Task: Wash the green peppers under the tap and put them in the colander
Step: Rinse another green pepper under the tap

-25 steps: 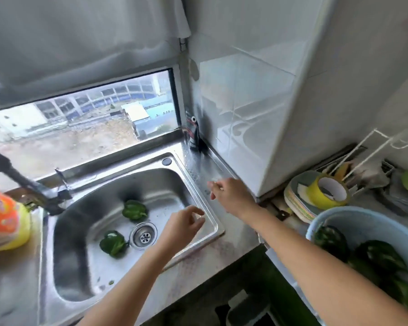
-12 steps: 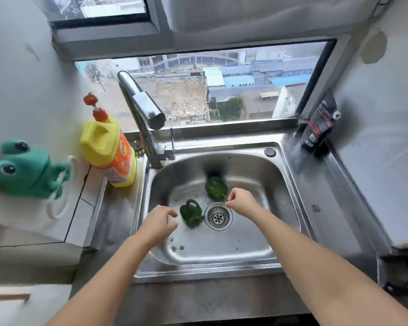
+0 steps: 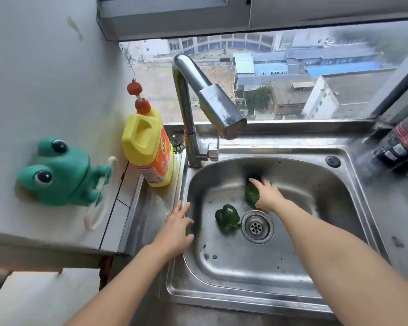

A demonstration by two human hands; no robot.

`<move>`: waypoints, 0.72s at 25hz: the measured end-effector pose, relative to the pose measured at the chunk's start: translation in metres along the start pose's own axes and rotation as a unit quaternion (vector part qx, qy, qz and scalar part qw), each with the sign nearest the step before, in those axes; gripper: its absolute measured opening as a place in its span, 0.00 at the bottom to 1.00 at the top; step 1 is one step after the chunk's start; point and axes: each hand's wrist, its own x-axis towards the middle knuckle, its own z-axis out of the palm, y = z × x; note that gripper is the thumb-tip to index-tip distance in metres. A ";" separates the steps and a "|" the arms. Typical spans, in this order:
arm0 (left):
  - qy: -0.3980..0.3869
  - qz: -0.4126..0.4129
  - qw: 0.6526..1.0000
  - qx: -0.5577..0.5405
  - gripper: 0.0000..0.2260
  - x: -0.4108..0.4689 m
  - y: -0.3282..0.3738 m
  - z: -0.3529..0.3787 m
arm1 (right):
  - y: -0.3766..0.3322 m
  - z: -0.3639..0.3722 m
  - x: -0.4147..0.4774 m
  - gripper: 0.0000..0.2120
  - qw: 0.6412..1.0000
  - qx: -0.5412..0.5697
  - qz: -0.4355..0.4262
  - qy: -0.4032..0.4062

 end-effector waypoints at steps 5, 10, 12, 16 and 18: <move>-0.005 -0.013 1.000 -0.026 0.17 0.005 0.003 -0.009 | -0.011 0.017 0.015 0.42 0.997 -0.071 0.014 0.007; -0.025 -0.030 0.997 -0.060 0.17 0.008 0.003 -0.009 | -0.005 0.049 0.001 0.40 0.993 -0.037 0.114 0.008; -0.030 -0.042 0.996 -0.076 0.17 0.008 0.006 -0.008 | 0.006 0.054 -0.007 0.42 0.991 -0.010 0.132 0.017; -0.049 -0.078 0.990 -0.107 0.19 0.010 0.017 -0.010 | 0.027 0.030 -0.025 0.44 0.981 0.097 0.162 0.036; -0.030 -0.097 0.985 -0.142 0.18 0.009 0.031 -0.014 | 0.025 0.011 -0.037 0.41 0.963 0.215 0.154 0.049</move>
